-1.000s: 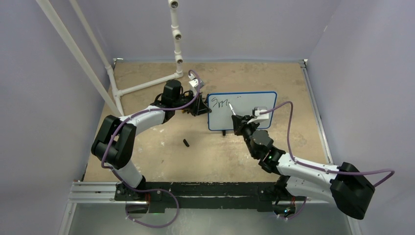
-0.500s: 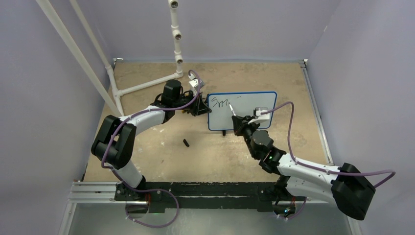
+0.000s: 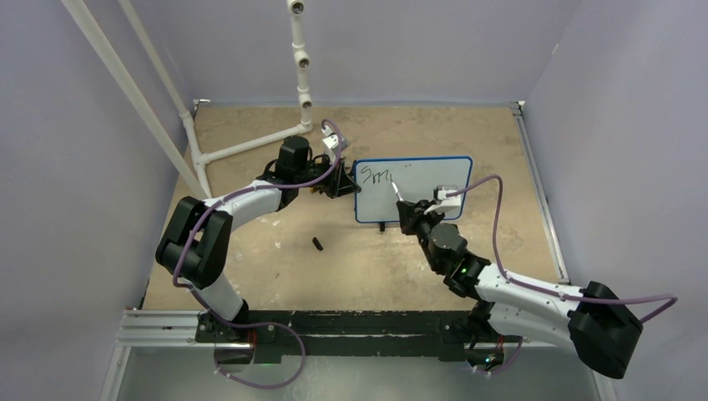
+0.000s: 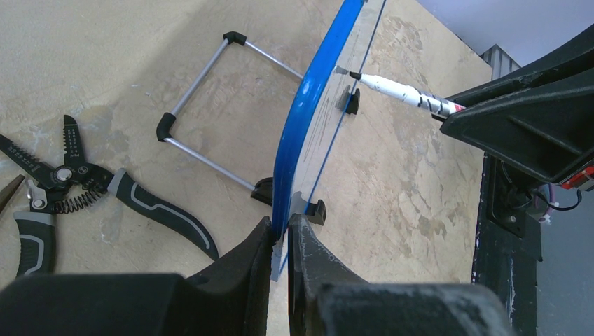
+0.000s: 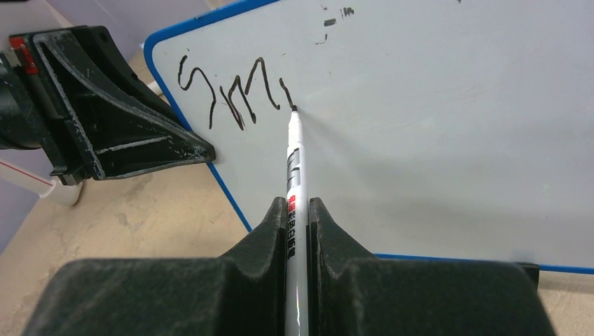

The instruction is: Write a sentence on the whiteboard

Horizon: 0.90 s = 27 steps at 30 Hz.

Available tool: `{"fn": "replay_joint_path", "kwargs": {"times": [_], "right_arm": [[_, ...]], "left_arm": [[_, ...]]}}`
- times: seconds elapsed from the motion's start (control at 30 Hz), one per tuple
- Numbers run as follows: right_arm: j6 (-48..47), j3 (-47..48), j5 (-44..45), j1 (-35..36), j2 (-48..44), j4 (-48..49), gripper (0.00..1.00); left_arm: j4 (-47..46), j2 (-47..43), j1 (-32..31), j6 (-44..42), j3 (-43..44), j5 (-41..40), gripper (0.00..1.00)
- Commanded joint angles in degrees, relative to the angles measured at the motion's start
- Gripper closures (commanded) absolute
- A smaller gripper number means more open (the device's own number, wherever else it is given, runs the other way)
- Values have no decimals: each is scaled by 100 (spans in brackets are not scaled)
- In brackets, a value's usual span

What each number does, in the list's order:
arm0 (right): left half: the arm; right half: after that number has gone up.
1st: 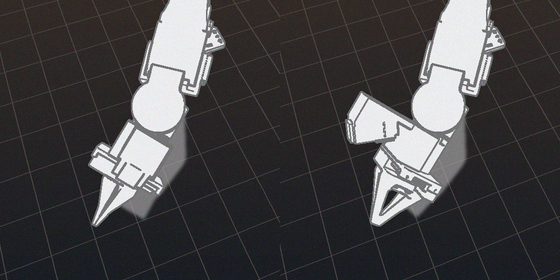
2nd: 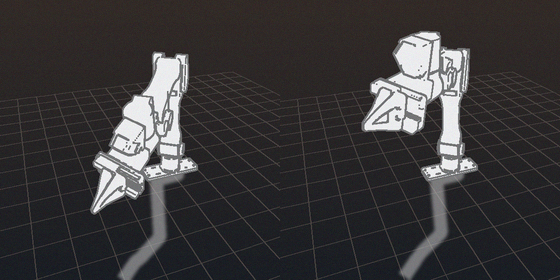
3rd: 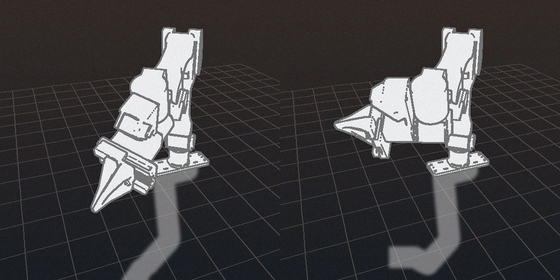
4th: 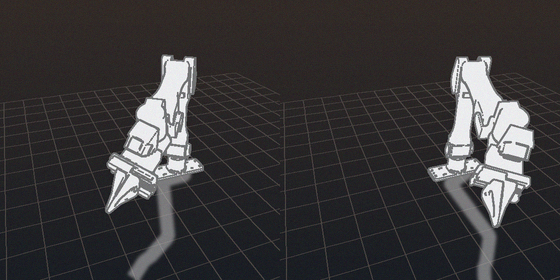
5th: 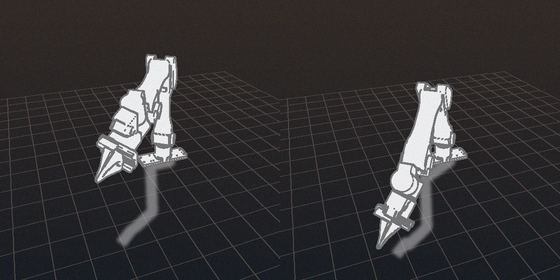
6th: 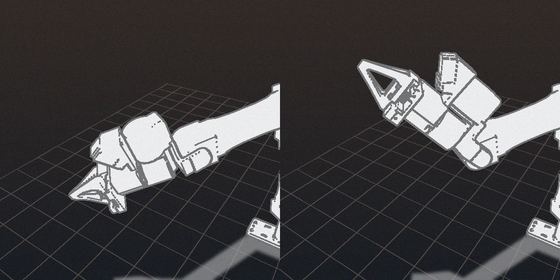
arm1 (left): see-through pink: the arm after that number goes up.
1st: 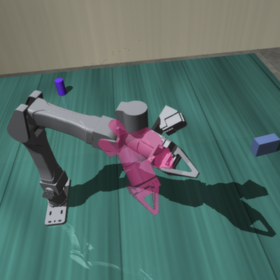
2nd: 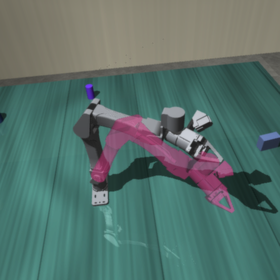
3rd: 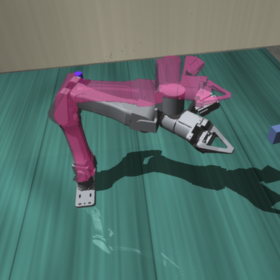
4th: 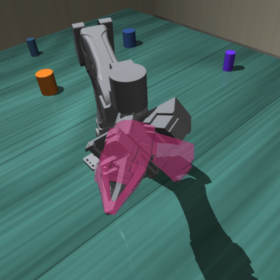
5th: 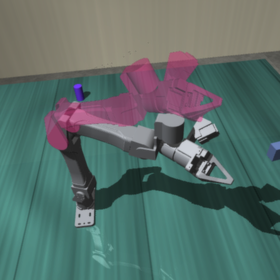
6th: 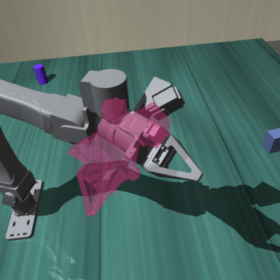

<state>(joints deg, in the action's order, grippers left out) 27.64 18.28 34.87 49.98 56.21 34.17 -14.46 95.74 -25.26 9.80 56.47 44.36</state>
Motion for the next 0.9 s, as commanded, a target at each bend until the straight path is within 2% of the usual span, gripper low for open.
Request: {"fn": "replay_joint_path", "kwargs": {"times": [0.0,0.2,0.87], "right_arm": [[-102,-77,10,29,-334,69,100],[-466,1,-20,30,-509,148,100],[-966,359,-79,30,-3,628,100]], "left_arm": [[-27,-73,-32,-106,172,25,100],[-22,-67,-32,-110,172,20,100],[-15,-56,-32,-112,176,20,100]]}}
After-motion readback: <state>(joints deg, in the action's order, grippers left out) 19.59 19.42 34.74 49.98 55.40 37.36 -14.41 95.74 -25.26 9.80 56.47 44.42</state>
